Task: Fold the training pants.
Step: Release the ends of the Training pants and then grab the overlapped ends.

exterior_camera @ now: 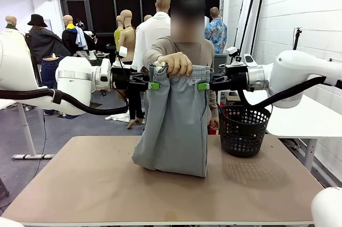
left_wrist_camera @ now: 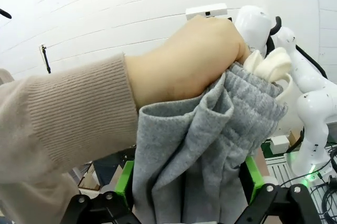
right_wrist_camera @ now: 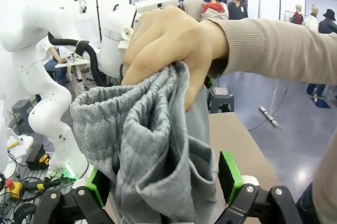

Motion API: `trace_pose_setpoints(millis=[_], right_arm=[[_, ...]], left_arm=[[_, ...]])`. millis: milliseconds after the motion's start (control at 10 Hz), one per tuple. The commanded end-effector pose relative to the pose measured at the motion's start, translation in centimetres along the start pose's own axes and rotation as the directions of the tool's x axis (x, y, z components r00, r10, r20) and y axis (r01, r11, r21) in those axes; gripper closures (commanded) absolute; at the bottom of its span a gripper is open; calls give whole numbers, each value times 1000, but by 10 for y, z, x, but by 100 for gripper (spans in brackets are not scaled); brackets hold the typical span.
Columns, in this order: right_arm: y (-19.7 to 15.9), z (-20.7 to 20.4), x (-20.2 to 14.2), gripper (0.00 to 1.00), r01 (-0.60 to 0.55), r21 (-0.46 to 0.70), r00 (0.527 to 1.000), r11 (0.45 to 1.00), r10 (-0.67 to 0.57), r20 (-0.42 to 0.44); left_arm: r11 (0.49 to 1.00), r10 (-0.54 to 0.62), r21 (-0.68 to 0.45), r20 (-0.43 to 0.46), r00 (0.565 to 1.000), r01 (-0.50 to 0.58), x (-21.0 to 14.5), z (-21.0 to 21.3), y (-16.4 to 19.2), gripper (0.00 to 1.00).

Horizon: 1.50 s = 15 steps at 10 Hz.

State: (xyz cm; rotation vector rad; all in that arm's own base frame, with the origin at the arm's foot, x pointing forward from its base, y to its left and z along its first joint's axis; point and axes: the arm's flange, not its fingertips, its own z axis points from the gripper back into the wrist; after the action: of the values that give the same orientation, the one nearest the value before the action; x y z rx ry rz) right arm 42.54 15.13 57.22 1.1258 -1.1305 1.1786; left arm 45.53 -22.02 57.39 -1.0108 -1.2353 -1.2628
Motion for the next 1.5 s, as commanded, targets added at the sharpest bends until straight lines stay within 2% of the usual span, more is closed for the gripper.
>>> trace_pose_setpoints(millis=[0,200,600,1000,1400], right_arm=[[-4,-7,1,0,16,44,1000,999,-17,22],[-1,-13,-1,0,38,74,999,997,-39,16],[-2,-21,-3,0,45,56,999,997,-45,5],[-8,-33,3,0,56,46,997,997,-58,54],[-17,-45,-1,0,81,36,995,996,-83,47]], left_arm=[[999,-9,-35,5,1000,9,3,-7,7,0],[998,-10,-56,17,1000,11,6,-14,10,0],[996,1,-89,49,999,3,9,-26,13,0],[995,20,-98,48,999,-15,4,-34,11,0],[995,17,-98,57,998,-11,4,-39,13,0]])
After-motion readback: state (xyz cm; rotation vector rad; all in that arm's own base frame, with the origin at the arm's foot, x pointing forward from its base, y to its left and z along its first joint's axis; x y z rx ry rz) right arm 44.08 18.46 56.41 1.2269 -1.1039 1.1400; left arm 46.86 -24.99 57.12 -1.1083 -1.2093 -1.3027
